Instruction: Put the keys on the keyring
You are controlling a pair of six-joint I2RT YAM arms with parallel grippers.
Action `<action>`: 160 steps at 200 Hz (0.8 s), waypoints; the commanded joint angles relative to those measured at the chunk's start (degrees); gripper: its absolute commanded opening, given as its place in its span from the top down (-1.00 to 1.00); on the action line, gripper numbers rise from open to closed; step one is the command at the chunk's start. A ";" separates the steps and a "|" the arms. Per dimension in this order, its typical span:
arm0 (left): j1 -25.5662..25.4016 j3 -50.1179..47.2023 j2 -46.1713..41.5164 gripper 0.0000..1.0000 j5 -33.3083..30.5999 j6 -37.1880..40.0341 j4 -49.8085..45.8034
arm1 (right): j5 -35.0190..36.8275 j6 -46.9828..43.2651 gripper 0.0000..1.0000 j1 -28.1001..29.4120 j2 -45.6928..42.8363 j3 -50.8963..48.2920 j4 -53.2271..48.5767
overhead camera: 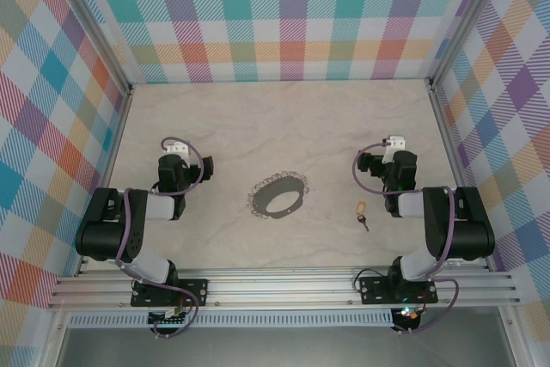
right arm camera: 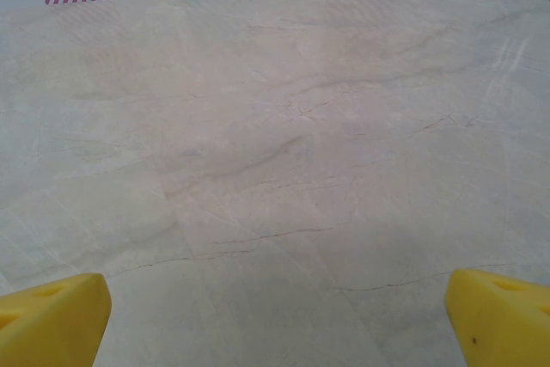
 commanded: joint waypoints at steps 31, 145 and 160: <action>0.02 1.88 -1.22 -0.99 0.24 0.40 -1.90 | 1.96 1.05 -0.99 0.32 -1.86 -0.68 1.59; -0.70 19.33 -17.76 -1.00 -3.28 -11.60 -45.11 | -2.59 21.83 -0.99 0.36 -23.98 23.62 -67.91; -1.38 21.15 -19.23 -1.00 -3.34 -14.99 -51.05 | -7.82 21.55 -0.98 0.28 -26.38 24.33 -73.30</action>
